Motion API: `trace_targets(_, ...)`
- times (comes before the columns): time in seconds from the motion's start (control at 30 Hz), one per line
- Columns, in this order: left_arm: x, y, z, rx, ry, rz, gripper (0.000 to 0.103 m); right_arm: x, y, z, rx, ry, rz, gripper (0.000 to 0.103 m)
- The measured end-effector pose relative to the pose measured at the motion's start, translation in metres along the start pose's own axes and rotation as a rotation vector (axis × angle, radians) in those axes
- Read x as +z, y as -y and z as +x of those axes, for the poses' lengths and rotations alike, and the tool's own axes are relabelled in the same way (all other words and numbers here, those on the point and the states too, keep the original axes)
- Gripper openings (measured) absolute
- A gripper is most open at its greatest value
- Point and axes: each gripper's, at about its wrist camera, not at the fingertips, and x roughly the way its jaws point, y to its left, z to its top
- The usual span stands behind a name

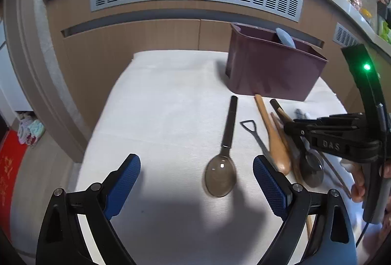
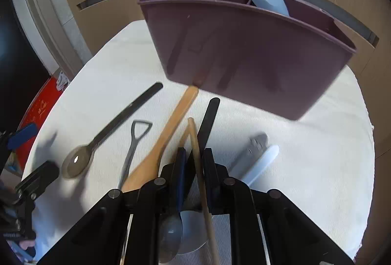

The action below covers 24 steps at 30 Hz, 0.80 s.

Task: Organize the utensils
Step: 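Move the right tool back over the utensils toward the chopsticks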

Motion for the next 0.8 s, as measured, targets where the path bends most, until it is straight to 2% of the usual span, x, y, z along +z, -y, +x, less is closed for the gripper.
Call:
trace_targets(0.13, 0.000, 0.000, 0.014, -0.089, -0.062, -0.042, 0.093, -0.013, 0.010, -0.009, 0.022, -0.021, 0.017, 0.011)
trace_targets(0.2, 0.003, 0.003, 0.025, -0.119, -0.127, -0.026, 0.094, -0.021, 0.018, -0.016, 0.036, -0.025, 0.036, 0.012)
trace_targets(0.23, 0.007, 0.006, 0.034, -0.123, -0.196, -0.009, 0.094, -0.025, 0.022, -0.020, 0.040, -0.024, 0.046, 0.012)
trace_targets(0.27, 0.009, 0.007, 0.040, -0.124, -0.230, -0.008, 0.094, -0.027, 0.025, -0.023, 0.039, -0.021, 0.054, 0.012)
trace_targets(0.33, 0.017, 0.009, 0.047, -0.122, -0.233, -0.001, 0.094, -0.032, 0.030, -0.028, 0.018, -0.011, 0.065, 0.012)
trace_targets(0.47, 0.041, 0.019, 0.054, -0.078, -0.167, 0.086, 0.092, -0.043, 0.039, -0.040, -0.002, 0.016, 0.073, 0.012)
trace_targets(0.53, 0.051, 0.022, 0.065, -0.065, -0.178, 0.107, 0.077, -0.046, 0.042, -0.046, -0.002, 0.037, 0.077, 0.014)
trace_targets(0.6, 0.058, 0.025, 0.079, -0.056, -0.212, 0.117, 0.052, -0.049, 0.045, -0.052, -0.009, 0.054, 0.079, 0.014)
trace_targets(0.67, 0.061, 0.028, 0.094, -0.066, -0.257, 0.122, 0.045, -0.052, 0.049, -0.055, -0.017, 0.066, 0.081, 0.015)
trace_targets(0.73, 0.064, 0.036, 0.099, -0.030, -0.241, 0.158, 0.044, -0.055, 0.052, -0.058, -0.029, 0.071, 0.080, 0.015)
trace_targets(0.77, 0.065, 0.039, 0.100, -0.024, -0.240, 0.166, 0.041, -0.056, 0.054, -0.059, -0.034, 0.072, 0.078, 0.015)
trace_targets(0.8, 0.066, 0.041, 0.101, -0.024, -0.240, 0.168, 0.033, -0.056, 0.055, -0.059, -0.037, 0.073, 0.076, 0.015)
